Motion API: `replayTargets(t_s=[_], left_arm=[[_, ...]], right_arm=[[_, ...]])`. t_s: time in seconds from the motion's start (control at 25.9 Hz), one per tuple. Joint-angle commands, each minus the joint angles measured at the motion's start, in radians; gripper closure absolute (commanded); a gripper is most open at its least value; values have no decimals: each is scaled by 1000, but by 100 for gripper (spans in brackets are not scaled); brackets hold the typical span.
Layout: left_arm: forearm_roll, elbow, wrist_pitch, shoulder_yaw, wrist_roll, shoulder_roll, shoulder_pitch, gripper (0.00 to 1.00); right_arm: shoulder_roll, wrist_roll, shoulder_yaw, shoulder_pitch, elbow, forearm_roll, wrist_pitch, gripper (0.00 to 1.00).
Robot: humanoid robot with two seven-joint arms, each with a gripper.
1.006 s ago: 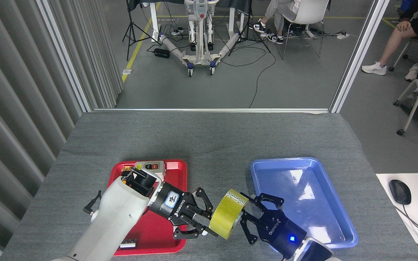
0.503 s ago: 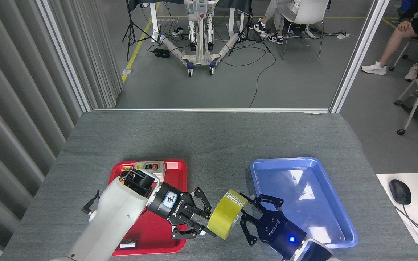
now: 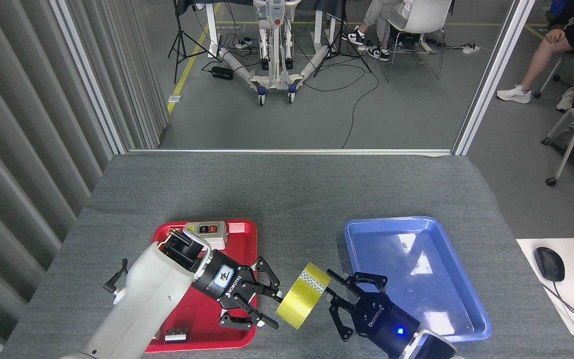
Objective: Place and move tape with both arms
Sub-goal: 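Close the right gripper on the tape roll and open the left gripper, then carry the tape roll with the right gripper into the blue tray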
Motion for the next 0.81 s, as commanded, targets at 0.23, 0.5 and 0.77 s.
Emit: replayTargets(t_s=[0.23,0.5,0.77], left_arm=[[-59,5,-69,0,16,5,2,1],[-124,-1,-89,1,30,5,4,1],[-154,-3,-119,1,34,25,4,0]], right_arm=[[7,-15,2,-2,1,0,20,91],[19,-13,12,-5,1,1,20,92],[19,-13,22,-5,1,1,3,95]])
